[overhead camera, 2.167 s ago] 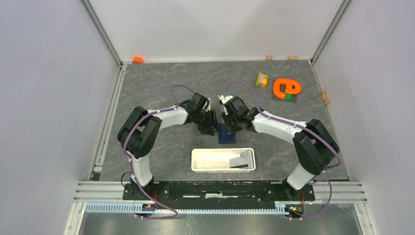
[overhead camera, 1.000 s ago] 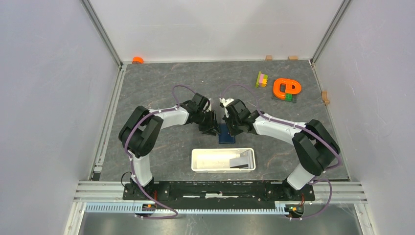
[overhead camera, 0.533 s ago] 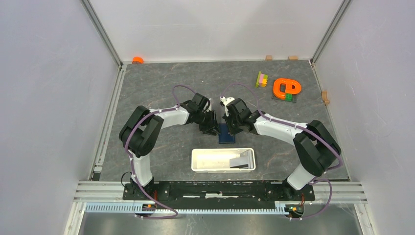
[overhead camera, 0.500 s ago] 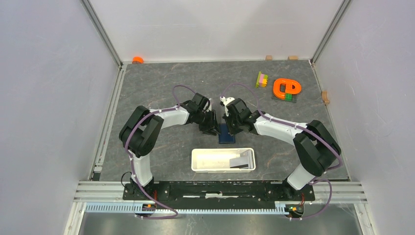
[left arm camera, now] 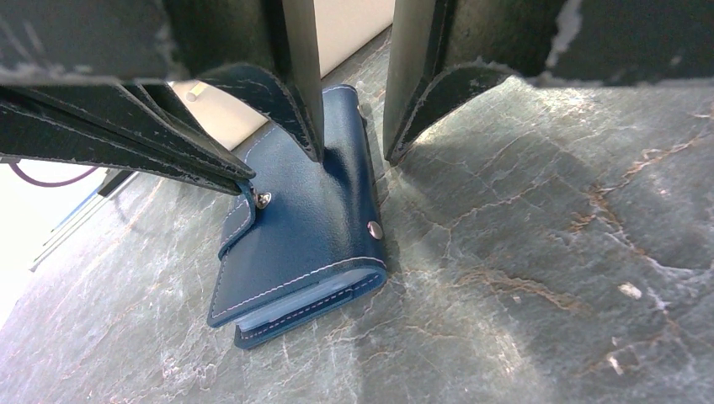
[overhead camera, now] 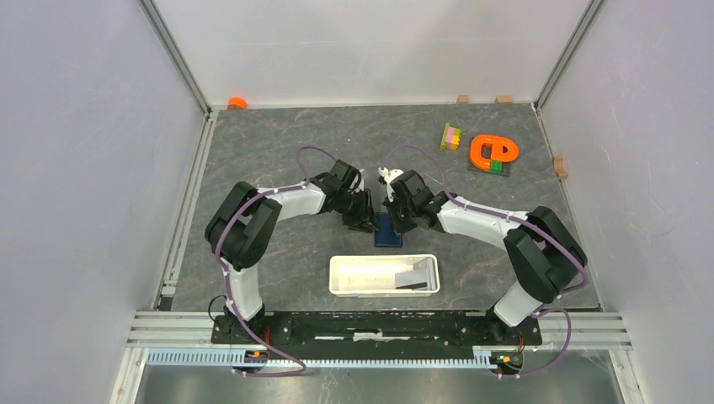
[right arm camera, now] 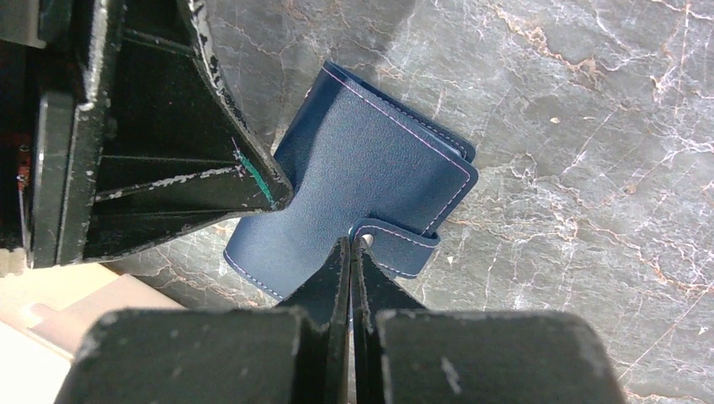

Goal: Put the credit cards into the card holder
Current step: Close the card holder at the center of the board.

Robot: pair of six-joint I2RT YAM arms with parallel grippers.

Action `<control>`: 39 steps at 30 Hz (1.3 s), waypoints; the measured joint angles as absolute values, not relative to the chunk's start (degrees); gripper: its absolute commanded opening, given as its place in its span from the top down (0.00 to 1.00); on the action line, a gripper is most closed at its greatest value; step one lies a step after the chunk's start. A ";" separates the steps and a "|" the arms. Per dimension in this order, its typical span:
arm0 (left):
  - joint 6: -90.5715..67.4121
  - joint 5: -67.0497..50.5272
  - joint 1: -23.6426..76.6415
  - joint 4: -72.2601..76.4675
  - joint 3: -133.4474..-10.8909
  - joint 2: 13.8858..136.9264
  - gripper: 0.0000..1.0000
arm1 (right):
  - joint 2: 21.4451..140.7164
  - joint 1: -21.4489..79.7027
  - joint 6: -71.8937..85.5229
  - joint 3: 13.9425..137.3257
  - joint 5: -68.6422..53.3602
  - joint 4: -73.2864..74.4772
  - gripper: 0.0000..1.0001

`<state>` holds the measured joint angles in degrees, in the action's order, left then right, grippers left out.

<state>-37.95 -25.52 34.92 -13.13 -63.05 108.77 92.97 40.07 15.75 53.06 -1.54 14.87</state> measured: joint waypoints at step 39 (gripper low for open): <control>-37.95 -25.56 34.92 -13.15 -63.42 109.49 0.71 | 93.23 40.01 17.37 51.07 -3.09 11.20 1.00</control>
<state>-37.95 -25.56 34.92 -13.15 -63.42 109.49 93.23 40.01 17.37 51.07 -3.09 11.20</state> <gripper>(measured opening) 0.291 0.004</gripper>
